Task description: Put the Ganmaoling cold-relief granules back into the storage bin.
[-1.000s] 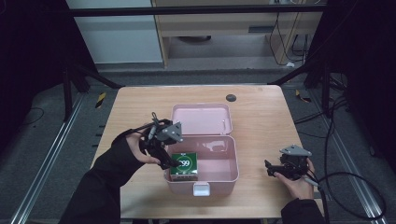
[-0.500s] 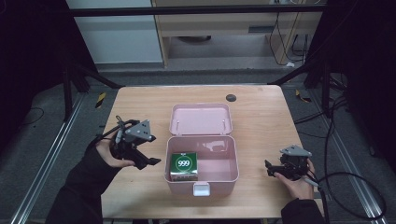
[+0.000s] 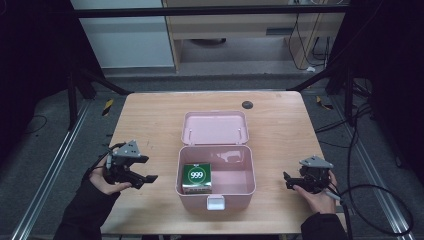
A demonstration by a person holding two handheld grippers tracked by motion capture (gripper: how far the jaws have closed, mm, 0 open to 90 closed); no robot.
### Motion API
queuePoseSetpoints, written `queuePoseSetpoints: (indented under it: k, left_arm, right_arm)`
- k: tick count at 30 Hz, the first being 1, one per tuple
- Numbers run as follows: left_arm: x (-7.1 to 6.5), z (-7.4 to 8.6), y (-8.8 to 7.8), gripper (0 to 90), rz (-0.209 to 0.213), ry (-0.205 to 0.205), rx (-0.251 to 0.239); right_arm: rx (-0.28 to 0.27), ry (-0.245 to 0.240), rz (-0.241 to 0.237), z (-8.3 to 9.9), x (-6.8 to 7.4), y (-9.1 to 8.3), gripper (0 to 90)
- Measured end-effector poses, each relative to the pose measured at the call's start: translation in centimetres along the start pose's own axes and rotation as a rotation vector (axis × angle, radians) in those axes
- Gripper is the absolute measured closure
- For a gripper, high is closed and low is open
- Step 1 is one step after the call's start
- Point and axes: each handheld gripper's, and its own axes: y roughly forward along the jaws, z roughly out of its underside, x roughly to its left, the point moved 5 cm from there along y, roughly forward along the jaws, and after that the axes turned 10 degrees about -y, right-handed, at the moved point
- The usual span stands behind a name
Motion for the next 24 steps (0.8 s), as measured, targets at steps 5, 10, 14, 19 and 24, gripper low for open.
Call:
queuePoseSetpoints:
  k: [5, 10, 14, 19, 24]
  left_arm:
    - [1.4, 2.0, 1.1, 23.4, -0.048, -0.100, -0.030]
    - [2.8, 3.4, 1.6, 22.5, -0.106, -0.204, -0.079]
    - [3.9, 4.7, 2.3, 22.1, -0.189, -0.273, -0.106]
    - [5.6, 6.2, 3.1, 21.3, -0.319, -0.366, -0.122]
    - [6.7, 7.2, 3.3, 20.6, -0.364, -0.445, -0.136]
  right_arm:
    - [-0.001, -0.001, 0.001, 0.0, 0.1, 0.0, 4.8]
    - [0.001, -0.003, 0.001, 0.1, 0.2, 0.0, 4.8]
    - [0.000, -0.010, 0.002, 0.2, 0.2, 0.1, 4.7]
    - [0.009, -0.014, 0.007, 0.3, 0.4, 0.2, 4.7]
    - [0.016, -0.020, 0.013, 0.4, 0.5, 0.4, 4.4]
